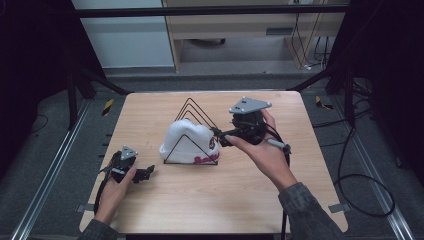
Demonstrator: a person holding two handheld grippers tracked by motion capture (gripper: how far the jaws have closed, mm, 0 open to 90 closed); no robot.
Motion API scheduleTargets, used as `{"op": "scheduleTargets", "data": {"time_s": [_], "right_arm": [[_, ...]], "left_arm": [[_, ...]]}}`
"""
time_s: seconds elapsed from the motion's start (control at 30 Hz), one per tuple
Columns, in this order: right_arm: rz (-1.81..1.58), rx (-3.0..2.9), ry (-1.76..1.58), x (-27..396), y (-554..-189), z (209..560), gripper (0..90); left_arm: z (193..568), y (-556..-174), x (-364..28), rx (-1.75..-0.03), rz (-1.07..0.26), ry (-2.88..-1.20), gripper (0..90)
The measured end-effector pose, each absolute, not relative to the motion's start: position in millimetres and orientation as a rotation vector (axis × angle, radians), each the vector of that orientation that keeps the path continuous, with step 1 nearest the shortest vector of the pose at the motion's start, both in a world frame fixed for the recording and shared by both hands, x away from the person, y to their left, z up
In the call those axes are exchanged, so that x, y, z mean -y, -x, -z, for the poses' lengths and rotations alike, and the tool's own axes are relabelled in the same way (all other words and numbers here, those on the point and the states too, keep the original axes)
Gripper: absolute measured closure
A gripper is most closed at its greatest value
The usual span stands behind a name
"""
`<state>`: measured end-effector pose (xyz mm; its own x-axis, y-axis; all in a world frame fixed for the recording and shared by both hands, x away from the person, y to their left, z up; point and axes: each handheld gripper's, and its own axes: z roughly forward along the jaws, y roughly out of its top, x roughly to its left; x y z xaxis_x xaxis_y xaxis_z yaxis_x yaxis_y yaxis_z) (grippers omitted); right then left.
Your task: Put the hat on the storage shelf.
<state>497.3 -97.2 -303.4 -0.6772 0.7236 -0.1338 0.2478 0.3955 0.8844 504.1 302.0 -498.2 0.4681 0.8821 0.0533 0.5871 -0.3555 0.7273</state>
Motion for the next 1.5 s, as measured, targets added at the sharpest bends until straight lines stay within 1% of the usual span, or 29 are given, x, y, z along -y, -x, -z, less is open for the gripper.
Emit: {"op": "scheduleTargets", "data": {"time_s": [0.07, 0.2, 0.37, 0.53, 0.67, 0.83, 1.17, 1.3, 1.5], "right_arm": [[-1.216, -2.154, -0.838, 107, -495, 308, 6.3], [-1.206, -2.146, -0.89, 128, -494, 315, 6.6], [-1.155, -2.143, -0.929, 149, -494, 321, 10.9], [-1.106, -2.149, -0.97, 169, -493, 334, 11.3], [-1.085, -2.144, -1.016, 184, -494, 354, 11.4], [-1.069, -2.154, -1.085, 200, -491, 388, 11.7], [-1.054, -2.193, -1.206, 211, -485, 456, 12.5], [-1.034, -2.208, -1.24, 209, -485, 474, 12.6], [-1.016, -2.193, -1.288, 208, -489, 489, 13.0]], "left_arm": [[500, -504, -303, -1.225, -0.583, -2.067, 6.6], [503, -507, -304, -1.242, -0.604, -2.08, 6.6], [507, -509, -306, -1.261, -0.574, -2.056, 3.6], [507, -509, -306, -1.255, -0.56, -2.06, 2.7], [508, -510, -306, -1.25, -0.557, -2.067, 1.3], [508, -510, -305, -1.25, -0.557, -2.068, 0.8], [508, -510, -305, -1.249, -0.555, -2.066, 0.2], [508, -510, -305, -1.248, -0.555, -2.067, 0.2], [508, -509, -305, -1.246, -0.553, -2.068, 0.1]]}}
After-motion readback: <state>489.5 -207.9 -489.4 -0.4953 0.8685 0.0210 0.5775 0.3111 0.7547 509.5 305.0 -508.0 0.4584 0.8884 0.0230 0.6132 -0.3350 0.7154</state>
